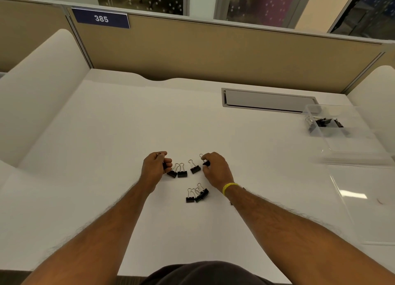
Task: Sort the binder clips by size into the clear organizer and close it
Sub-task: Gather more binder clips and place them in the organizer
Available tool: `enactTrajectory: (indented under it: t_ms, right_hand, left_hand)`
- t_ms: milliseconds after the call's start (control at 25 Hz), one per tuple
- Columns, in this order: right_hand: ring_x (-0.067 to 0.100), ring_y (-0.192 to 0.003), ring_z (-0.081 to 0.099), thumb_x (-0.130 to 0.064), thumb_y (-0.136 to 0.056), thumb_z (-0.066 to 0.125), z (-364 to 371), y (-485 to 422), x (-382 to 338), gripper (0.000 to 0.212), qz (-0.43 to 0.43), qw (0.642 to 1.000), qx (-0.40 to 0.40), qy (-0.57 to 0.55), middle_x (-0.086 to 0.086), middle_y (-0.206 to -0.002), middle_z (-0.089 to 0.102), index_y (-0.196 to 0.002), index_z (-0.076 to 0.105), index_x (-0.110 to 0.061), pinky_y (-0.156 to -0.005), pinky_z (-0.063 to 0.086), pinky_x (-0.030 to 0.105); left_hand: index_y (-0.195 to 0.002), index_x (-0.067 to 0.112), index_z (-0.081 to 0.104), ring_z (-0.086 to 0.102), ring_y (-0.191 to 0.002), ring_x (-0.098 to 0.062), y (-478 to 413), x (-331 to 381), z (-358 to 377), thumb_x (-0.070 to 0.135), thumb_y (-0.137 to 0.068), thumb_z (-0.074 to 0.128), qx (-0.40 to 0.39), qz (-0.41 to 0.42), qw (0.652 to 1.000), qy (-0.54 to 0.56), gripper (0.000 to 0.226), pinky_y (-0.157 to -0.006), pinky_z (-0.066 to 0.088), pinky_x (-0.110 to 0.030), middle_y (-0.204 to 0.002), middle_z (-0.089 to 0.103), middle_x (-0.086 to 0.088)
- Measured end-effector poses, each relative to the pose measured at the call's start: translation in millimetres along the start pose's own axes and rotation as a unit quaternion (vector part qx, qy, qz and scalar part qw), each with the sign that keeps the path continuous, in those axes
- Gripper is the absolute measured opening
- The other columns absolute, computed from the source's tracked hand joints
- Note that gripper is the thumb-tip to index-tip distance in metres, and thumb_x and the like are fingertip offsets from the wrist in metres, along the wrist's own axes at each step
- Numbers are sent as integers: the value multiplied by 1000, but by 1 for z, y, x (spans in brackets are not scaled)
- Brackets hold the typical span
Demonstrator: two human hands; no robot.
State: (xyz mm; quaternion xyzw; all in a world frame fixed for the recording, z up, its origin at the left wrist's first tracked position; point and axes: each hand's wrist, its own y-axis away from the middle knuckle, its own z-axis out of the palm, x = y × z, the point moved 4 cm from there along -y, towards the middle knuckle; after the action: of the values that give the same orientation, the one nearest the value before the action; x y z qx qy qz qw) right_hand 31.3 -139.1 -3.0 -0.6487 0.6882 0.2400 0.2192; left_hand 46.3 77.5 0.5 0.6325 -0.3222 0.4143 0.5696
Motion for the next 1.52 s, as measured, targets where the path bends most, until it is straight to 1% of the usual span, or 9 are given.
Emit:
enactTrajectory:
  t_ms: [120, 400, 560, 760, 880, 1120, 1320, 1400, 1520]
  right_hand:
    - [19, -105, 57, -15, -89, 60, 4, -3, -17, 21, -4, 1000, -3, -27, 3, -110, 62, -109, 66, -15, -90, 48, 33]
    - [21, -109, 49, -26, -93, 56, 22, 1, -31, 25, -48, 989, -58, 128, 1, -115, 56, -115, 63, -17, -82, 48, 32]
    - [24, -107, 51, -18, -90, 55, 23, 1, -26, 25, -36, 991, -55, 120, 5, -110, 58, -113, 65, -15, -83, 48, 33]
    - [22, -97, 60, -16, -80, 66, 15, 2, -24, 20, 6, 1000, -16, 11, 4, -99, 64, -99, 72, -15, -84, 51, 34]
    - [14, -87, 62, -17, -75, 72, 7, 1, -53, 16, -41, 991, 44, -123, -1, -90, 67, -91, 72, -16, -80, 54, 33]
    - [6, -92, 61, -19, -79, 73, 21, 8, -107, 23, -118, 976, -4, -183, -4, -99, 66, -102, 70, -21, -83, 52, 23]
    - [8, -91, 59, -22, -87, 63, 21, 9, -102, 14, -134, 979, 10, -155, -6, -98, 64, -101, 67, -19, -81, 51, 27]
    - [11, -95, 58, -17, -88, 60, 21, 3, -86, 19, -87, 989, 11, -121, -3, -104, 61, -106, 65, -17, -84, 51, 31]
    - [21, -110, 53, -20, -88, 61, 30, -2, -60, 30, -10, 997, -73, 1, 3, -118, 54, -118, 58, -17, -89, 48, 35]
  left_hand:
    - [-109, 5, 59, 63, -75, -20, 1, -1, 2, 11, -100, 41, -1, 1, 1000, 1, 21, -67, 56, -29, -88, 65, -13]
    - [-110, 5, 59, 64, -76, -21, 1, 3, -6, 14, -100, 43, 12, 3, 1000, 14, 21, -72, 58, -34, -88, 66, -14]
    - [-110, 4, 60, 63, -74, -20, 1, 2, -10, 14, -99, 44, 20, -1, 1000, 23, 21, -71, 57, -33, -86, 65, -13]
    - [-112, 2, 60, 64, -77, -21, 2, 0, -5, 15, -99, 46, 14, -5, 999, 31, 23, -73, 57, -34, -89, 66, -14]
    - [-112, 2, 60, 65, -82, -24, 5, 1, 3, 19, -99, 47, 3, -33, 996, 86, 25, -75, 57, -33, -93, 67, -16]
    - [-107, 5, 62, 67, -92, -24, 17, 2, 17, 46, -102, 33, -93, -114, 951, 270, 50, -76, 54, -34, -98, 69, -13]
    - [-110, 0, 62, 66, -95, -28, 15, -3, 4, 23, -98, 50, -46, -119, 954, 273, 29, -77, 55, -34, -104, 66, -19]
    - [-101, 1, 61, 66, -90, -28, 14, -6, -5, 14, -96, 52, -25, -119, 952, 280, 17, -79, 56, -35, -100, 65, -21]
    - [-103, 0, 58, 65, -87, -28, 13, -7, -16, 8, -97, 49, 5, -117, 956, 271, 13, -79, 56, -35, -97, 64, -21]
